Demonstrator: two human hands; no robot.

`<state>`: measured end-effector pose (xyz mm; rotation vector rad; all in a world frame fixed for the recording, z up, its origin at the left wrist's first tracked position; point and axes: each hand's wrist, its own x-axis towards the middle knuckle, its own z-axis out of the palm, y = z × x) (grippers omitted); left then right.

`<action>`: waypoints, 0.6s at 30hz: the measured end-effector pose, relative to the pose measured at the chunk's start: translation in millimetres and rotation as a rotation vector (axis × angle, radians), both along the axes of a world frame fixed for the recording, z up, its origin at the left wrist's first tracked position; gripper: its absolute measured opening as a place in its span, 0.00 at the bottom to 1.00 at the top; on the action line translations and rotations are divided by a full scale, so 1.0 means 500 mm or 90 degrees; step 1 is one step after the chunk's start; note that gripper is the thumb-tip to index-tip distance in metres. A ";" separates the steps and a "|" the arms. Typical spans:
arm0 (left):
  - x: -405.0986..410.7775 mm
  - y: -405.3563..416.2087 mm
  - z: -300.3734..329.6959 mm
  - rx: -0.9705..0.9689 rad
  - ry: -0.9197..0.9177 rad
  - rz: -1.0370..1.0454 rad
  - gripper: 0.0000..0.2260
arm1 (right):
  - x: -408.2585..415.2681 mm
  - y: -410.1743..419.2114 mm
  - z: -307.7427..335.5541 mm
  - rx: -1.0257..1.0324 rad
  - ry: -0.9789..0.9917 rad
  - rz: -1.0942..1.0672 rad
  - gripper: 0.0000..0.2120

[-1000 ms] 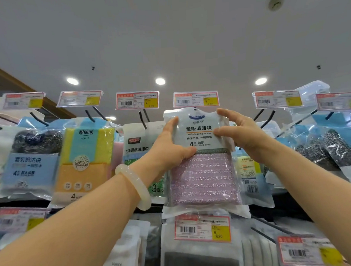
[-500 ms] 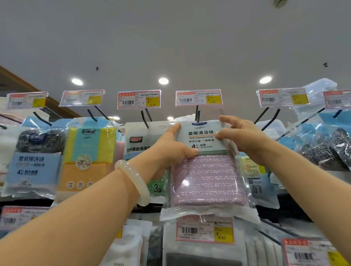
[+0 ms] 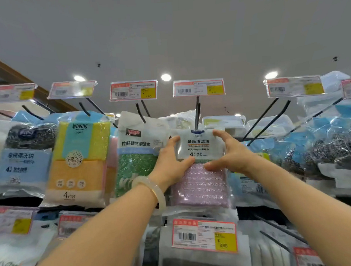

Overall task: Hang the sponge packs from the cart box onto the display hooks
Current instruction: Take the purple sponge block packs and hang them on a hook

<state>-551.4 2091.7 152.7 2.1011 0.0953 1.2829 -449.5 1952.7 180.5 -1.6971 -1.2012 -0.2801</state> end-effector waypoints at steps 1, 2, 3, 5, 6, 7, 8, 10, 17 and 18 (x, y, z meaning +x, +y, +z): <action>0.002 0.003 -0.003 0.015 0.032 0.014 0.34 | 0.005 0.000 -0.009 -0.011 -0.021 -0.012 0.48; 0.002 0.007 -0.006 0.018 0.075 0.023 0.37 | 0.010 0.001 -0.020 -0.031 -0.035 -0.021 0.49; 0.000 0.012 -0.009 0.017 0.128 0.022 0.42 | 0.014 0.001 -0.030 -0.061 -0.052 -0.041 0.50; -0.012 0.016 -0.016 0.007 0.248 0.001 0.54 | 0.016 -0.001 -0.051 -0.135 -0.093 -0.095 0.56; -0.019 0.015 -0.020 0.001 0.293 -0.002 0.58 | 0.016 -0.002 -0.061 -0.168 -0.105 -0.107 0.59; -0.024 0.014 -0.025 0.005 0.321 0.012 0.60 | 0.012 -0.002 -0.070 -0.196 -0.116 -0.112 0.62; -0.028 0.012 -0.031 0.020 0.338 0.041 0.61 | 0.008 -0.003 -0.078 -0.214 -0.126 -0.118 0.63; -0.034 0.002 -0.047 0.060 0.350 0.103 0.60 | -0.003 -0.005 -0.091 -0.234 -0.144 -0.153 0.63; -0.085 -0.036 -0.069 0.155 0.365 0.183 0.47 | -0.076 -0.025 -0.089 -0.212 -0.217 -0.242 0.49; -0.101 -0.041 -0.070 0.168 0.345 0.192 0.43 | -0.094 -0.027 -0.088 -0.191 -0.232 -0.234 0.47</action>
